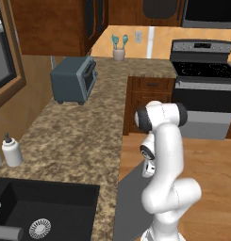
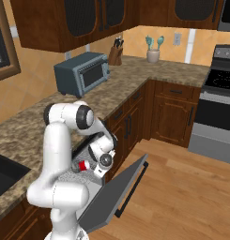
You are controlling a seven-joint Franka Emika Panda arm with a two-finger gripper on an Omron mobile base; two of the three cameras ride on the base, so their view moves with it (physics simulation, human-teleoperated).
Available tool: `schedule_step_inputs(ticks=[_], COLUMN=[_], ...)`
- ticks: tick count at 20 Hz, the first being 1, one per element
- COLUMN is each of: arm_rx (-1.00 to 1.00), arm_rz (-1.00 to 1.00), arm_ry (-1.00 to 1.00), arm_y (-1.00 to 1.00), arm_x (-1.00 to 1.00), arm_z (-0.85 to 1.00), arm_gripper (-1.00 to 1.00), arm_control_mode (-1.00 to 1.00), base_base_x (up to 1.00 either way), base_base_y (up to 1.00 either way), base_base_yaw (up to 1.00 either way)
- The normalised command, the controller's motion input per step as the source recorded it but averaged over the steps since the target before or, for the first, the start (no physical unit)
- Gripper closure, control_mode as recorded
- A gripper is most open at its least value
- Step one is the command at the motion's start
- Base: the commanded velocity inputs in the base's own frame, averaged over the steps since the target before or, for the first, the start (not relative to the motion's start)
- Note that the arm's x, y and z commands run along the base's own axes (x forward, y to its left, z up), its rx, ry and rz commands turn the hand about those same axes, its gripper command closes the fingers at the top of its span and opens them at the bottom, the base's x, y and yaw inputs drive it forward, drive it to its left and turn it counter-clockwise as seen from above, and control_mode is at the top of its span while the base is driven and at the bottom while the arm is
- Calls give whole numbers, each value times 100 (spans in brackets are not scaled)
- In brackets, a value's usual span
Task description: Pick up the cup and bowl from the counter, place them in the dishwasher, and close the dishwasher door.
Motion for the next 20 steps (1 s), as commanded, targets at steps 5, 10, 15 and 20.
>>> schedule_step_inputs(ticks=[5,10,15,20], arm_rx=[0,0,0,0], arm_rz=[0,0,-2,-4], arm_ry=[-6,-2,0,3], arm_y=[-47,-56,-69,-88], arm_x=[-67,-74,-65,-56], arm_z=[100,100,100,100], arm_gripper=[-100,-100,-100,-100], arm_control_mode=[-100,-100,-100,-100], base_base_x=[0,0,0,0], base_base_y=[0,0,0,0], base_base_yaw=[0,0,0,0])
